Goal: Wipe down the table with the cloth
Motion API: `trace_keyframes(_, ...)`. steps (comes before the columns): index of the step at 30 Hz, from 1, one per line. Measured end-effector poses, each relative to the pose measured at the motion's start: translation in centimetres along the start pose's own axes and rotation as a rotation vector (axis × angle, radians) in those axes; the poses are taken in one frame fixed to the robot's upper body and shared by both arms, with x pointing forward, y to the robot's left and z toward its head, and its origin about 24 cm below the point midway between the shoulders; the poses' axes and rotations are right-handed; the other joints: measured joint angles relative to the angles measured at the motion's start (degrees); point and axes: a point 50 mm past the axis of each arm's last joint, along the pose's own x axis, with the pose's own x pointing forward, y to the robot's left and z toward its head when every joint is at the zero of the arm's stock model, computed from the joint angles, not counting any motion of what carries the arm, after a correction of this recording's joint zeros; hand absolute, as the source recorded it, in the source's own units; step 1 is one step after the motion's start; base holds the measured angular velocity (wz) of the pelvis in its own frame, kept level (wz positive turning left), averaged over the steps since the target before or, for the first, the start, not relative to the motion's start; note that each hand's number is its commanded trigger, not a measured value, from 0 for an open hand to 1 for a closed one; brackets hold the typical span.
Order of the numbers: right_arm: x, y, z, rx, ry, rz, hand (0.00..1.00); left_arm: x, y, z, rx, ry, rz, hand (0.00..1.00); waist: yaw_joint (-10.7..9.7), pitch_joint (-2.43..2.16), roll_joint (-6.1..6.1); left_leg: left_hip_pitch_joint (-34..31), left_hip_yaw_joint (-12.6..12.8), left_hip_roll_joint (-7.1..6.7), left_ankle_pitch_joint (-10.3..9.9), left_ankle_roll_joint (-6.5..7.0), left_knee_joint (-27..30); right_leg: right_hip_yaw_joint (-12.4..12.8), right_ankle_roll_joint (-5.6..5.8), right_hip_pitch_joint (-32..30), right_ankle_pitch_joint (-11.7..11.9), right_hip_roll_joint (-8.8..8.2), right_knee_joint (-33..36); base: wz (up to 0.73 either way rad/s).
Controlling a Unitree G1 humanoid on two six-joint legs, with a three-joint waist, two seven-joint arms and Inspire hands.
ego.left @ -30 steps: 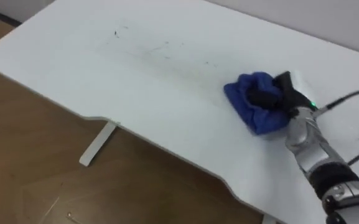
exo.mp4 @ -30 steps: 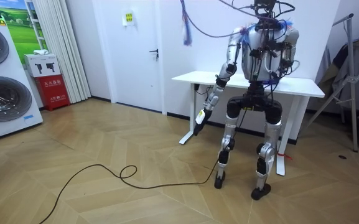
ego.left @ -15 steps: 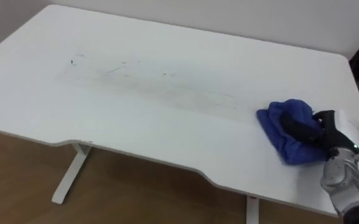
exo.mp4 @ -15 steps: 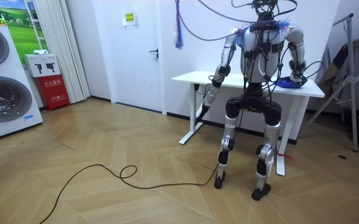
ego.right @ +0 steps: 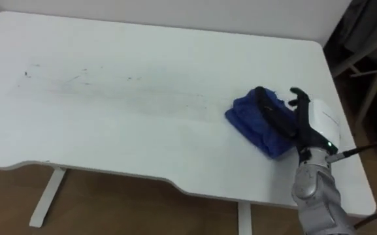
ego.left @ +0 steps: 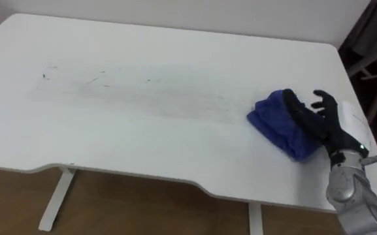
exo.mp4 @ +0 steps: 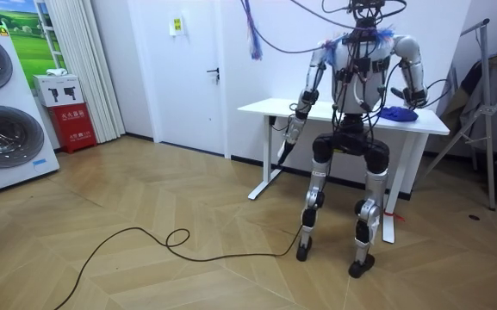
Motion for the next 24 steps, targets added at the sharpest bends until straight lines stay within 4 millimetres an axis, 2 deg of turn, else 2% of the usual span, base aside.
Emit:
trace_keyframes(1,0.1,-0.3,0.4,0.005,-0.020,-0.011,0.00,0.1,-0.1,0.6,-0.012,-0.023,-0.003,0.00,-0.38,0.01,-0.29,0.29,0.23,-0.01,-0.05,0.03,-0.16,0.23,0.00,0.03,0.00,0.01,0.05,-0.10)
trace_keyframes(2,0.1,-0.5,0.7,0.007,-0.033,-0.020,0.00,0.2,-0.2,1.2,-0.031,-0.043,-0.008,0.00,-0.93,-0.26,-0.68,0.43,0.38,-0.03,-0.13,0.04,-0.27,0.40,0.00,0.10,0.00,0.02,0.08,-0.09)
trace_keyframes(5,0.1,-1.4,1.2,0.031,-0.062,-0.057,0.00,0.3,-0.5,2.0,-0.052,-0.077,-0.034,0.00,-1.63,-0.59,-1.19,0.87,0.96,-0.06,-0.16,0.08,-0.57,1.05,0.01,0.11,0.00,0.11,0.13,-0.10)
trace_keyframes(8,0.3,-2.7,1.9,0.067,-0.089,-0.116,0.00,0.3,-0.9,2.2,-0.089,-0.078,-0.061,0.00,-2.19,-0.49,-1.05,1.53,1.59,-0.03,-0.36,0.13,-0.82,1.68,0.08,0.18,-0.03,0.24,0.30,-0.12)
trace_keyframes(12,0.5,-4.2,1.5,0.111,-0.076,-0.186,0.00,0.1,-0.9,1.4,-0.105,-0.062,-0.062,0.00,-2.91,-0.45,-1.11,2.33,1.88,-0.04,-0.36,0.13,-1.69,1.87,0.32,0.22,-0.20,0.27,0.58,-0.02)
trace_keyframes(16,0.3,-5.7,-0.8,0.173,0.023,-0.278,0.00,-0.2,-0.5,0.1,-0.110,-0.032,-0.049,0.00,-3.58,-0.30,-1.35,2.62,1.75,-0.02,-0.53,0.14,-1.82,1.83,0.56,0.49,-0.36,0.26,0.65,0.00)
trace_keyframes(18,0.1,-5.8,-2.1,0.189,0.081,-0.303,0.00,-0.3,-0.2,-0.5,-0.119,-0.017,-0.037,0.00,-3.86,-0.30,-1.37,2.63,1.71,-0.01,-0.65,0.15,-1.82,1.81,0.64,0.48,-0.42,0.27,0.65,0.00)
trace_keyframes(24,-1.2,-8.1,-5.5,0.217,0.211,-0.426,0.00,-0.7,0.9,-2.2,-0.181,0.030,0.009,0.00,-6.75,-0.30,-1.14,2.48,1.67,-0.13,-0.91,0.28,-1.72,1.63,0.86,0.35,-0.67,0.07,0.92,0.00)
